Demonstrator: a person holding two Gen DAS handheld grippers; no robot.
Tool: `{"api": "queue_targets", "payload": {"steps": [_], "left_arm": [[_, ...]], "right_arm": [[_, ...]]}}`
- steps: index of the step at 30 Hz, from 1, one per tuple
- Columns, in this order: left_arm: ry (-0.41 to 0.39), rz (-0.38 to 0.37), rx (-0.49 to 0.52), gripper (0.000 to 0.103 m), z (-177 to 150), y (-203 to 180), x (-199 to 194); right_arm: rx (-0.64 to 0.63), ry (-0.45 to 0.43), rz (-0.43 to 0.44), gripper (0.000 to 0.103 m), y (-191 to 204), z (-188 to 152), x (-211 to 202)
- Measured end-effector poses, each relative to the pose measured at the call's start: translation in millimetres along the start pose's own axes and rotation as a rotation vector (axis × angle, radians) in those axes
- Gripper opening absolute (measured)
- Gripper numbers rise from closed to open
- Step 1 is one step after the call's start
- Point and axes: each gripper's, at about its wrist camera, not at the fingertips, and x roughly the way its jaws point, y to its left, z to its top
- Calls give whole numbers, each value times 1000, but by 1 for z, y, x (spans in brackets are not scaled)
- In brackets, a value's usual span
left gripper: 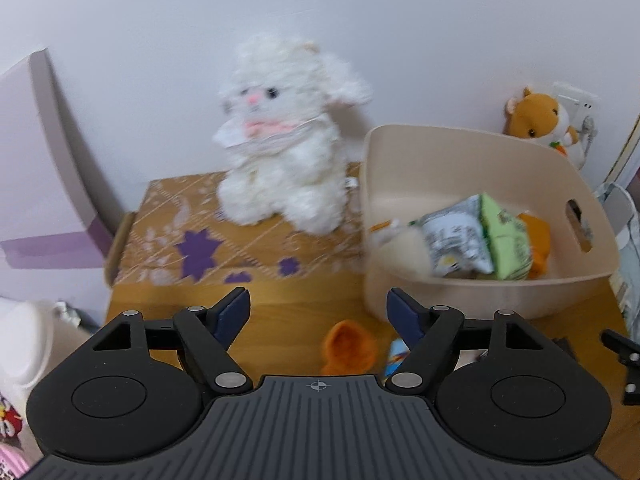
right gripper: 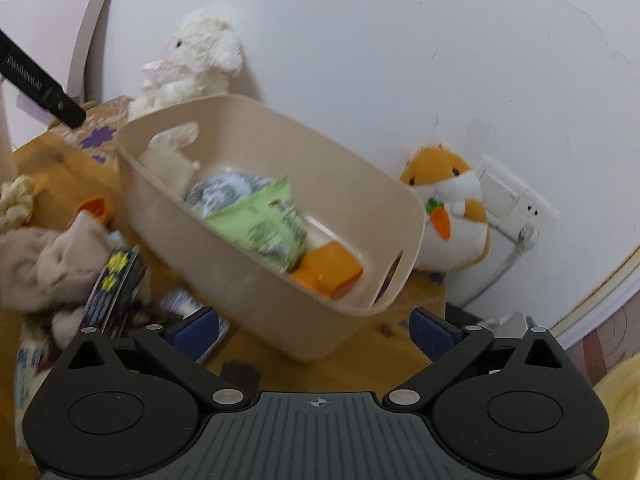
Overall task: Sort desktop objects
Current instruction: 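Grasp the cream scrunchie with the left tool while the right tool grasps the dark candy box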
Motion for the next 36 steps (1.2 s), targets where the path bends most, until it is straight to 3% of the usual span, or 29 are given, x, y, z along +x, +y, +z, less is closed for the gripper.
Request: {"api": "queue_targets", "payload": {"steps": [11, 20, 25, 31, 36], "left_arm": [[80, 35, 82, 77, -42, 42, 4], [147, 39, 134, 77, -68, 53, 24], [189, 51, 136, 77, -81, 57, 37], [216, 55, 119, 77, -89, 63, 52], [242, 62, 104, 77, -92, 67, 68]], "right_arm": [[118, 54, 22, 103, 10, -35, -29], [186, 44, 82, 103, 38, -32, -41], [154, 38, 114, 103, 65, -24, -34], [142, 77, 171, 88, 89, -15, -20], [110, 88, 174, 84, 103, -10, -10]]}}
